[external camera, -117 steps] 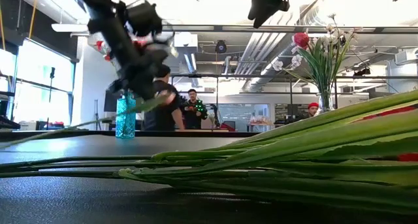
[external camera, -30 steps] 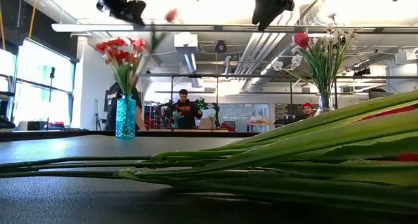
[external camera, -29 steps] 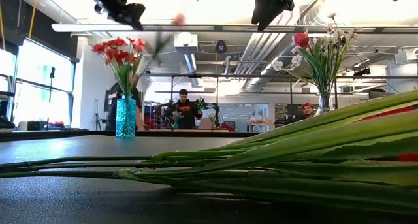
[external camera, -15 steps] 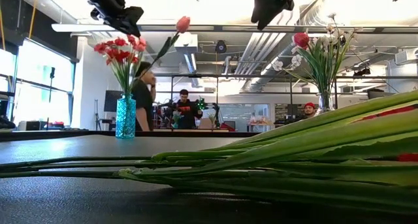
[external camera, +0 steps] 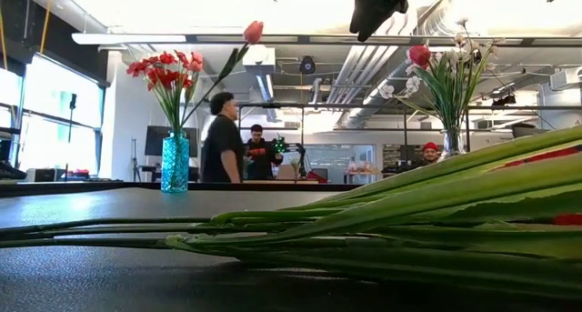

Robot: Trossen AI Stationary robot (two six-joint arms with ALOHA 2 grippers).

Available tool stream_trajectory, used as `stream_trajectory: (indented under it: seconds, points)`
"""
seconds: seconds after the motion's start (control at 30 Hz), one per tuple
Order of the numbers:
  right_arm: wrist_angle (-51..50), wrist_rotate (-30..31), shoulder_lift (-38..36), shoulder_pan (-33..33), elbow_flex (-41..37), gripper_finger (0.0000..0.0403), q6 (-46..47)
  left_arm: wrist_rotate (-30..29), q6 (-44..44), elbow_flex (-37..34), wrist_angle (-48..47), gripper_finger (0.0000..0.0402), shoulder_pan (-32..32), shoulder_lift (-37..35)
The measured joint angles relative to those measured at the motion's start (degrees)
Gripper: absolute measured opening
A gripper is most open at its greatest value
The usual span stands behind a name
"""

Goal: Sort flowers into vase by color
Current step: Put the pink tulip into the blue vase

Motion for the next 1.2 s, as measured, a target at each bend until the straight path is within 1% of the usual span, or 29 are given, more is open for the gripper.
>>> stream_trajectory:
  seconds: [0.07,0.13,0.27,0.4,0.53,0.6,0.77,0.9,1.03,1.2]
  points:
    - [0.2,0.2,0.0,-0.5,0.0,0.0169,-0.4,2.8,0.0,0.2,-1.0,0.0184,-1.7,0.5]
    - [0.8,0.2,0.0,-1.2,0.0,0.0169,-1.0,4.4,0.1,0.2,-2.7,0.0184,-3.4,1.6]
    - [2.9,-1.6,0.0,-2.5,0.0,0.0169,-2.8,4.9,3.5,0.2,-5.2,0.0184,-6.7,5.3]
    - [4.6,-3.9,0.0,-3.3,0.0,0.0169,-3.4,6.1,6.4,0.1,-5.5,0.0184,-8.3,10.8]
    - [4.7,-4.2,0.0,-3.4,0.0,0.0169,-3.1,4.7,5.1,0.1,-5.8,0.0184,-7.2,16.2]
    - [4.4,-4.2,0.0,-3.1,0.0,0.0169,-2.6,4.9,4.4,0.1,-5.8,0.0184,-6.5,17.8]
    - [2.6,-4.1,0.0,-1.9,0.0,0.0169,-1.2,5.7,3.5,0.1,-5.8,0.0184,-5.0,19.6]
    - [2.2,-2.9,0.0,-1.2,0.0,0.0169,-0.3,5.7,3.5,0.1,-5.6,0.0183,-3.0,19.8]
    - [2.1,-2.6,0.0,-1.1,0.0,0.0169,-0.3,6.1,3.4,0.1,-5.5,0.0162,-2.0,19.8]
    - [2.1,-2.5,0.0,-1.6,0.0,0.0169,-1.4,7.1,3.5,0.1,-5.5,0.0108,-1.8,19.8]
